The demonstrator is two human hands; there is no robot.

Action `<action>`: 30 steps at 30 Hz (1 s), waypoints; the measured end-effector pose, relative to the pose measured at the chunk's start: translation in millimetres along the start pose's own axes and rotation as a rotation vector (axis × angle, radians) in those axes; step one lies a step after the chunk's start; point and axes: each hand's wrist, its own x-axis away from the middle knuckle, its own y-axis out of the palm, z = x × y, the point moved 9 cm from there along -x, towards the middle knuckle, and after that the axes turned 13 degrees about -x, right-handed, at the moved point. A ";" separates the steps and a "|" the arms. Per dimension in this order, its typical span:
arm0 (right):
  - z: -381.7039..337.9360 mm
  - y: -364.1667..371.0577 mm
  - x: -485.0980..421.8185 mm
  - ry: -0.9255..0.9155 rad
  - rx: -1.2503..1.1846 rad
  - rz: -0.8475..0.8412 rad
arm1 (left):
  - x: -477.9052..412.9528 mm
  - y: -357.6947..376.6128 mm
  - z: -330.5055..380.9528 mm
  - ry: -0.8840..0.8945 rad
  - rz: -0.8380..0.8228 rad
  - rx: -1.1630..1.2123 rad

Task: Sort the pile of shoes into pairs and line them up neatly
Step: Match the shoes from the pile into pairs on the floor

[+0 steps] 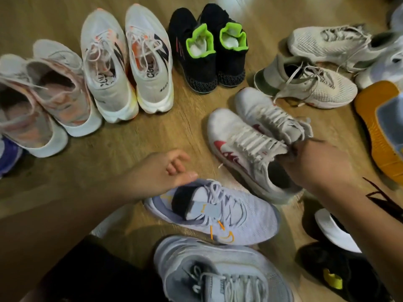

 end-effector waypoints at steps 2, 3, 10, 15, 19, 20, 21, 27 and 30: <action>-1.7 -0.4 -3.6 0.054 -0.041 0.046 | 1.0 5.9 14.8 0.101 -0.105 -0.144; -8.3 0.1 -7.5 0.057 -0.069 0.059 | 0.5 6.2 21.1 0.138 -0.131 -0.206; -47.7 12.4 -26.1 0.036 -0.089 0.047 | 0.2 3.2 18.4 0.309 -0.190 -0.329; -51.5 10.5 -19.3 0.037 -0.078 0.039 | -4.9 5.6 4.7 0.292 -0.137 -0.120; -55.1 7.4 -11.0 0.065 -0.110 0.107 | -1.3 7.9 9.2 0.340 -0.157 -0.224; -56.5 5.4 -10.2 0.071 -0.121 0.115 | 2.1 4.8 14.0 0.353 -0.140 -0.283; -56.5 4.3 -8.8 0.079 -0.130 0.115 | 6.9 2.6 18.8 0.353 -0.122 -0.327; -51.2 7.8 10.7 0.213 -0.361 0.009 | 53.9 -10.2 32.0 0.231 0.002 -0.435; -57.0 5.4 41.7 0.329 -0.646 -0.010 | 90.8 -14.6 39.2 0.211 0.042 -0.506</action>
